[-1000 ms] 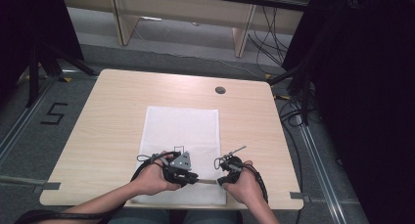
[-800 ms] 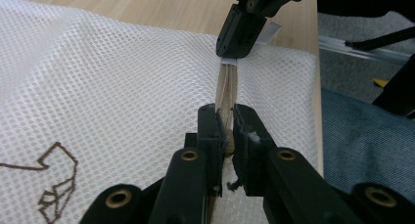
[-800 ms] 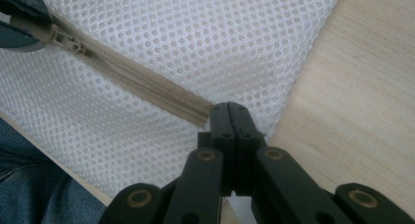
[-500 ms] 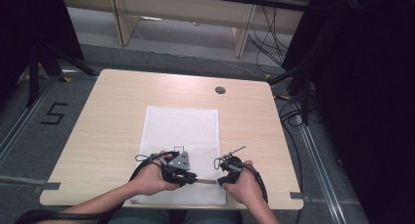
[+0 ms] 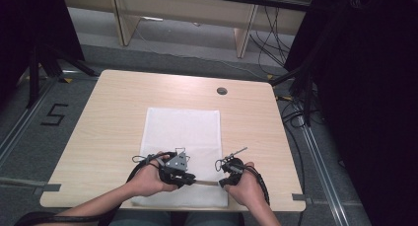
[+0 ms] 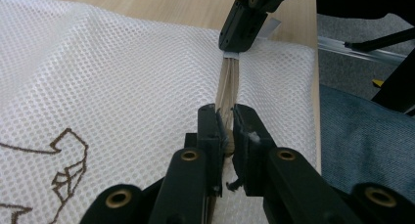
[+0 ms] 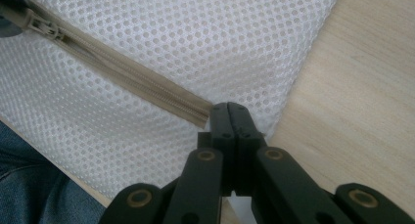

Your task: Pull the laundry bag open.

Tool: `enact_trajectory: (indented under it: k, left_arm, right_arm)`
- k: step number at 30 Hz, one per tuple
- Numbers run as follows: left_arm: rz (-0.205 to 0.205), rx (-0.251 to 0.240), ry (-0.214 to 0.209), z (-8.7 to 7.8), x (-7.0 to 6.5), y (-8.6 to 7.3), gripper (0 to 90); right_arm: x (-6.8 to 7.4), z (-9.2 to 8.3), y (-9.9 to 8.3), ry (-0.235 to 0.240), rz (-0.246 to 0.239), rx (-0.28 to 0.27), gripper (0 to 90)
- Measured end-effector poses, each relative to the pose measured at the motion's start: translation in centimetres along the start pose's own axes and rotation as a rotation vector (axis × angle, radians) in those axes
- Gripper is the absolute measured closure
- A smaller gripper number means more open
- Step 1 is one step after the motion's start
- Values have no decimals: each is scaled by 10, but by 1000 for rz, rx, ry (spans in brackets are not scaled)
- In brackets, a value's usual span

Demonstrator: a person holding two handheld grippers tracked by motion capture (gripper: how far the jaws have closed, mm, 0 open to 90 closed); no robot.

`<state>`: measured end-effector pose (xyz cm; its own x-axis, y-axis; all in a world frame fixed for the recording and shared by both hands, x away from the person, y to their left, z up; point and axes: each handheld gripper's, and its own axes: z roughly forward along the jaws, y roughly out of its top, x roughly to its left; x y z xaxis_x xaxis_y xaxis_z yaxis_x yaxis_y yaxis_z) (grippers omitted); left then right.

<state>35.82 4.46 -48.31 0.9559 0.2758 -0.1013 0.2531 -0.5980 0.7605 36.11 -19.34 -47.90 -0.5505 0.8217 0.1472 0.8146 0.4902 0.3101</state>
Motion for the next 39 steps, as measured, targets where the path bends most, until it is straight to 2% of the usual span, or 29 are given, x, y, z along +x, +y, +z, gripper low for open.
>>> enact_trajectory:
  k: [1,2,6,12,15,17,19,21,24,25,27,31,34,35,36,38,39]
  left_arm:
    - [-1,0,-2,0,0,0,820]
    - [5,0,1,1,-1,-1,820]
    - [7,-5,0,0,-1,0,820]
    - [14,5,0,0,0,-1,820]
    - [0,-6,-9,-2,0,-2,821]
    - [9,2,-3,-3,0,-2,821]
    - [6,-2,-9,-3,-1,-1,820]
    - [9,1,-8,-4,0,-2,821]
    - [3,-4,-10,-5,1,-3,820]
    - [-11,-5,-11,-5,1,-3,821]
    - [3,6,-13,-6,1,-3,821]
    - [4,8,-17,-7,2,-4,821]
    - [-17,5,-22,-8,3,-5,820]
    - [-2,12,-16,-8,4,-5,820]
    - [-14,3,-23,-8,4,-6,821]
    - [-5,12,-20,-8,4,-6,821]
    - [2,2,-22,-8,4,-6,820]
  right_arm:
    - [1,0,0,-2,11,3,900]
    - [0,0,0,-7,0,3,900]
    - [1,1,0,-11,6,5,900]
    - [1,-1,0,0,19,4,900]
    - [1,-1,0,-1,19,3,900]
    - [0,-1,0,0,22,2,900]
    - [-1,0,0,3,5,-7,900]
    - [1,0,0,0,25,1,900]
    - [0,0,0,-3,11,-3,900]
    - [0,0,0,-2,14,-3,900]
    - [0,0,0,-3,14,-3,900]
    - [1,0,0,-6,22,1,900]
    - [1,0,0,-6,23,1,900]
    - [1,0,0,-7,22,2,900]
    - [1,0,0,-5,22,1,900]
    - [0,0,0,-10,27,4,900]
    - [0,0,0,-2,10,-7,900]
